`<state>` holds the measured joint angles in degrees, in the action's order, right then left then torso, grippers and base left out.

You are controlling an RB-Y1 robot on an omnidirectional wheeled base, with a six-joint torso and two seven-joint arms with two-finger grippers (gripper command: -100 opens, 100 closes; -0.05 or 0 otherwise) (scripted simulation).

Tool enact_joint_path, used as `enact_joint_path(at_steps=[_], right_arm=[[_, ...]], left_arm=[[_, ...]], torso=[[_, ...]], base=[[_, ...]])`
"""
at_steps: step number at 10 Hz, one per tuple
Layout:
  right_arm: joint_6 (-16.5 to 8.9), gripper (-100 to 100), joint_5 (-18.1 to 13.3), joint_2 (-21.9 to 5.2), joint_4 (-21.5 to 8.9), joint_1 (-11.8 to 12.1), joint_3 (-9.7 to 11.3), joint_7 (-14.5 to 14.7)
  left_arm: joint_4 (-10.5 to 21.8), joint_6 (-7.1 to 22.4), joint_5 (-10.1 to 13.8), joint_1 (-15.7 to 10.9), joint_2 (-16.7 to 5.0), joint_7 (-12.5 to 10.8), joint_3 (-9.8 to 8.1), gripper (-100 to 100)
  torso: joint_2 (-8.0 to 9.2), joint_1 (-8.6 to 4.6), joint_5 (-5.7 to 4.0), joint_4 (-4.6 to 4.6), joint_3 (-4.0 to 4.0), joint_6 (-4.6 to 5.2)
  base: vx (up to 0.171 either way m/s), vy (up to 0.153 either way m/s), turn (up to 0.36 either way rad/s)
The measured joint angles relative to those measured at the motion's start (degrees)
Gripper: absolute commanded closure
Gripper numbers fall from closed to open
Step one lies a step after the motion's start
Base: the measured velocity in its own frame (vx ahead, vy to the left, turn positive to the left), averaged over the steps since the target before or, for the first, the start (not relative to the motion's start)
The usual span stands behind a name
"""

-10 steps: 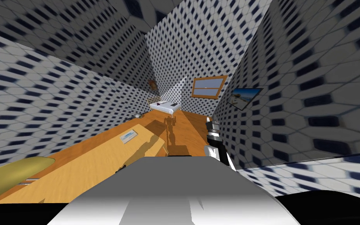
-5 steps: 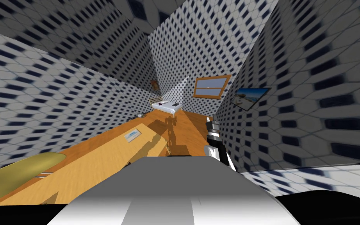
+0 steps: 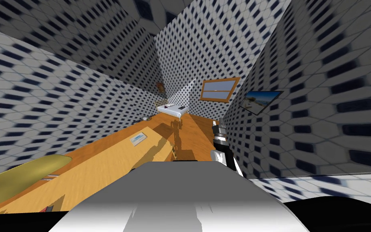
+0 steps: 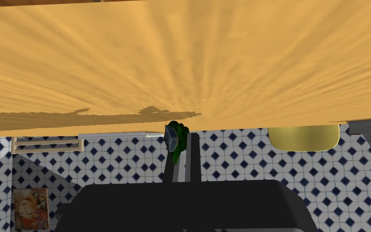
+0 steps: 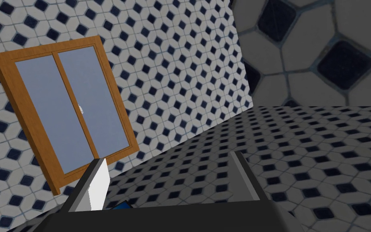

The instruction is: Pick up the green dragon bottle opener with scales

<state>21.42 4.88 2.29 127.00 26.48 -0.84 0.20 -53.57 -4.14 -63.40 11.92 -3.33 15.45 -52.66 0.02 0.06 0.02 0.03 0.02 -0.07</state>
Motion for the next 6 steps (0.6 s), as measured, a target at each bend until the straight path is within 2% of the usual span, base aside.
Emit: enact_joint_path(at_steps=[2,3,4,5,6], right_arm=[[0.0,0,0.0,0.0,0.0,0.0,0.0,0.0],[0.0,0,0.0,0.0,0.0,0.0,0.0,0.0],[0.0,0,0.0,0.0,0.0,0.0,0.0,0.0],[0.0,0,0.0,0.0,0.0,0.0,0.01,0.0],[0.0,0,0.0,0.01,0.0,0.0,0.01,0.0]], left_arm=[[-0.02,0.03,0.0,-0.01,-0.02,0.01,-0.01,100],[-0.02,0.02,0.0,-0.01,-0.01,0.01,-0.01,0],[-0.02,0.02,0.0,-0.01,-0.01,0.01,0.0,100],[0.72,-0.07,0.71,0.25,-1.04,-0.25,0.34,100],[0.73,0.47,2.05,1.54,-2.49,-1.58,2.43,100]], torso=[[0.02,0.03,0.02,0.0,0.01,0.0],[0.02,0.03,0.02,0.0,0.01,0.0],[0.02,0.03,0.02,0.0,0.01,0.0],[0.04,-0.11,0.0,0.01,0.03,0.01],[0.0,-0.44,-0.04,0.01,0.01,0.02]], base=[[0.0,0.0,0.0],[0.0,0.0,0.0],[-0.007,-0.048,-0.082],[0.012,-0.137,-0.101],[0.017,-0.13,-0.053]])
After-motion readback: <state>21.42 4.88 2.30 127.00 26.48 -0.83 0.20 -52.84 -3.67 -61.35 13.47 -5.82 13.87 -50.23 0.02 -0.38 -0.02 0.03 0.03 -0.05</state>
